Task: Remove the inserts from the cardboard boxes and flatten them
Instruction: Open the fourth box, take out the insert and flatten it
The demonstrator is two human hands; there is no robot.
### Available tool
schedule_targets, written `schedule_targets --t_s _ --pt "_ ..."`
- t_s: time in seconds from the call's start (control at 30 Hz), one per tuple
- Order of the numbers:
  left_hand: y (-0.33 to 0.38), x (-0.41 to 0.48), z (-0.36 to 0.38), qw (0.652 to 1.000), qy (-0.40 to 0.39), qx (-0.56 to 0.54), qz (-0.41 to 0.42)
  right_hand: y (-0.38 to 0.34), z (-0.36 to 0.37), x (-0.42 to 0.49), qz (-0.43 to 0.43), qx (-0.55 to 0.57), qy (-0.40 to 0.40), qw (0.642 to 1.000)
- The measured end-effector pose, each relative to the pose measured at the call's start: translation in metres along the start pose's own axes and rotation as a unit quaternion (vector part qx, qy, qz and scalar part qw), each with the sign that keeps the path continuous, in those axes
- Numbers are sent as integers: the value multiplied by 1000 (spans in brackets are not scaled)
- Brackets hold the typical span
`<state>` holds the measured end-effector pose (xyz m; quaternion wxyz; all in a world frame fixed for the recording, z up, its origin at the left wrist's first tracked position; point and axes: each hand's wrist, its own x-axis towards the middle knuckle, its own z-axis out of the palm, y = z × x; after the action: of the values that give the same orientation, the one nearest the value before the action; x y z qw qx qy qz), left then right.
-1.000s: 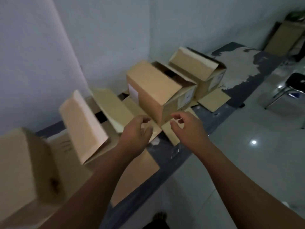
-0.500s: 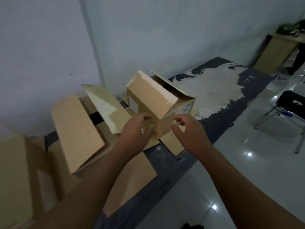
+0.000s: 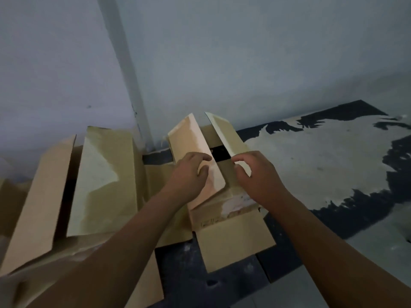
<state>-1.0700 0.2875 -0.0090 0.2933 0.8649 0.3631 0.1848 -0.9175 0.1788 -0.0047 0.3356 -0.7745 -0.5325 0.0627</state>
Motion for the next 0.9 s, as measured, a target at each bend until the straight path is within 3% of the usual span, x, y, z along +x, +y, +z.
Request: schedule_targets --t_s 0.1,0.2,0.4,0.57,0.77,0.9 --pt "-1 44 17 997 -37 63 -41 23 8 37 -1 -15 -29 999" --pt "-9 77 24 985 -74 127 -92 34 18 64 25 -38 -115 992" --pt "-8 80 17 991 -40 60 -115 38 23 100 5 -131 -275 953" --pt "-11 79 -12 993 11 12 -115 34 10 117 -37 -145 -275 950" --pt "5 82 -17 960 -25 9 -278 48 -31 145 -28 -149 -298 943" --pt "23 83 -9 959 32 16 -279 73 -58 161 -21 -178 -317 931"
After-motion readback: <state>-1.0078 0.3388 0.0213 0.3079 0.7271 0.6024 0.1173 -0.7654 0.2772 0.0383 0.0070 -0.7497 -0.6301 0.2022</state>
